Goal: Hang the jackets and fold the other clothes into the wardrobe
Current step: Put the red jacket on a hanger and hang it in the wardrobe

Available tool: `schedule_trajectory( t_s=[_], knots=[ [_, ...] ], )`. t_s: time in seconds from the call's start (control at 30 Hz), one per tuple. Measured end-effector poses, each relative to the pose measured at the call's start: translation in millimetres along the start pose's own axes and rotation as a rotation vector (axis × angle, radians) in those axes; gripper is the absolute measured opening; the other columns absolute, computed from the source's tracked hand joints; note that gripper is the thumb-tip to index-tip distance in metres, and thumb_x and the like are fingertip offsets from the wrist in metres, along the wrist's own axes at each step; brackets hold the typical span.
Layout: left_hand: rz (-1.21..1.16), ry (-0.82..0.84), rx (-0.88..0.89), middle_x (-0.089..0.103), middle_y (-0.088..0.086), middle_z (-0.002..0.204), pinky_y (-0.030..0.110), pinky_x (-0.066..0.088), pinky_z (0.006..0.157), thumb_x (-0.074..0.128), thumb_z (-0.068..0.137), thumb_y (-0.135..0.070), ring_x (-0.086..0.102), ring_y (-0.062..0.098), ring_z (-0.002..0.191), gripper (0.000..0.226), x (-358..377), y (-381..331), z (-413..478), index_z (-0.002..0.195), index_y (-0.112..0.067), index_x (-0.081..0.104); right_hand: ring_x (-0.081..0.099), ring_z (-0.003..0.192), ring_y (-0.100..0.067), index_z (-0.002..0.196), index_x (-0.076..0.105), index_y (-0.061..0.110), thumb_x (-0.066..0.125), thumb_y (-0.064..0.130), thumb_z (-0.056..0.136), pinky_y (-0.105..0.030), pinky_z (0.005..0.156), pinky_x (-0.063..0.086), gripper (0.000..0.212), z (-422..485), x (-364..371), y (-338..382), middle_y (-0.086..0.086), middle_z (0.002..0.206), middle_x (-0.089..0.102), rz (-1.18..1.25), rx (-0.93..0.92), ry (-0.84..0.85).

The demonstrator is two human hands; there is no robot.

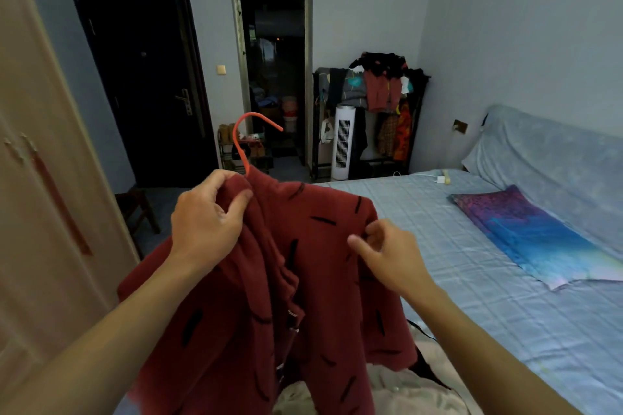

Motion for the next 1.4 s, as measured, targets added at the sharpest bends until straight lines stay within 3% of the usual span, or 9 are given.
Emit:
schedule_trajectory(
  t_s=[0.23, 0.47, 0.57, 0.7, 0.93, 1.07, 1.23, 1.3, 1.4],
  knots=[
    [-0.075, -0.025, 0.022, 0.064, -0.002, 0.059, 0.04, 0.054, 0.048, 0.063, 0.084, -0.042, 0.055, 0.012, 0.038, 0.012, -9, -2, -1, 0.093, -0.033, 0.061, 0.069, 0.089, -0.018, 0.097, 0.066, 0.013, 0.078, 0.019, 0.081, -0.038, 0.083, 0.056, 0.02, 2, 40, -3, -0.002, 0.094, 0.073, 0.274, 0.105, 0.065],
    [-0.113, -0.079, 0.0, 0.066, -0.01, 0.069, 0.035, 0.049, 0.046, 0.064, 0.083, -0.041, 0.059, 0.012, 0.046, 0.005, -28, 12, 1, 0.087, -0.041, 0.061, 0.065, 0.068, -0.014, 0.077, 0.065, 0.017, 0.075, 0.021, 0.085, -0.027, 0.063, 0.052, 0.013, 3, 25, 14, 0.002, 0.071, 0.069, 0.324, -0.027, -0.073],
    [-0.136, -0.076, 0.005, 0.067, -0.012, 0.073, 0.035, 0.048, 0.047, 0.067, 0.085, -0.037, 0.06, 0.016, 0.048, 0.007, -32, 12, -2, 0.087, -0.041, 0.061, 0.063, 0.079, -0.006, 0.093, 0.066, 0.021, 0.071, 0.016, 0.088, -0.024, 0.069, 0.051, 0.009, 7, 7, 14, 0.008, 0.086, 0.067, 0.318, -0.096, -0.253],
    [-0.151, -0.048, 0.024, 0.067, -0.009, 0.074, 0.038, 0.048, 0.041, 0.071, 0.09, -0.024, 0.061, 0.02, 0.046, 0.017, -32, 9, -7, 0.09, -0.039, 0.063, 0.058, 0.102, -0.006, 0.123, 0.061, 0.018, 0.069, 0.015, 0.09, -0.023, 0.086, 0.047, 0.034, 26, 0, 11, 0.009, 0.115, 0.062, 0.21, -0.113, -0.104],
    [-0.074, -0.04, 0.04, 0.066, -0.006, 0.061, 0.03, 0.051, 0.042, 0.072, 0.089, -0.03, 0.058, 0.01, 0.038, 0.014, -41, 18, -5, 0.093, -0.041, 0.063, 0.065, 0.065, -0.009, 0.085, 0.075, 0.032, 0.066, 0.012, 0.092, -0.025, 0.064, 0.052, 0.023, 32, -6, 18, 0.008, 0.069, 0.071, 0.247, -0.192, -0.054],
    [0.044, -0.021, 0.131, 0.067, -0.012, 0.064, 0.018, 0.043, 0.045, 0.073, 0.088, -0.026, 0.058, 0.006, 0.042, 0.02, -48, 21, -4, 0.095, -0.042, 0.064, 0.065, 0.065, -0.011, 0.083, 0.075, 0.029, 0.066, 0.009, 0.091, -0.024, 0.063, 0.051, 0.023, 33, -19, 23, 0.006, 0.068, 0.071, 0.24, -0.19, -0.119],
    [0.114, 0.016, 0.224, 0.069, -0.021, 0.083, 0.029, 0.051, 0.055, 0.065, 0.089, -0.036, 0.06, 0.003, 0.052, 0.01, -47, 15, -11, 0.098, -0.034, 0.069, 0.063, 0.069, -0.008, 0.088, 0.075, 0.028, 0.066, 0.006, 0.089, -0.018, 0.059, 0.048, 0.024, 35, -40, 39, 0.0, 0.077, 0.071, 0.27, -0.252, -0.173],
    [0.098, 0.003, 0.201, 0.068, -0.02, 0.078, 0.027, 0.048, 0.051, 0.07, 0.089, -0.03, 0.058, 0.005, 0.048, 0.01, -42, 13, -14, 0.098, -0.034, 0.068, 0.062, 0.078, -0.002, 0.09, 0.075, 0.026, 0.068, 0.005, 0.088, -0.011, 0.068, 0.048, 0.023, 30, -39, 52, 0.001, 0.086, 0.067, 0.261, -0.334, -0.134],
    [0.043, -0.024, 0.127, 0.067, -0.015, 0.068, 0.028, 0.047, 0.047, 0.073, 0.088, -0.024, 0.057, 0.007, 0.045, 0.016, -37, 14, -15, 0.097, -0.036, 0.066, 0.06, 0.093, -0.007, 0.091, 0.074, 0.015, 0.069, 0.006, 0.088, -0.027, 0.085, 0.052, 0.01, 24, -25, 67, 0.001, 0.097, 0.061, 0.173, -0.459, -0.012]
  ],
)
Point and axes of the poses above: each hand's wrist, its own z-axis towards the middle knuckle, its own x-axis out of the palm, y = z × x, the point moved 5 cm from there along z, towards the middle knuckle
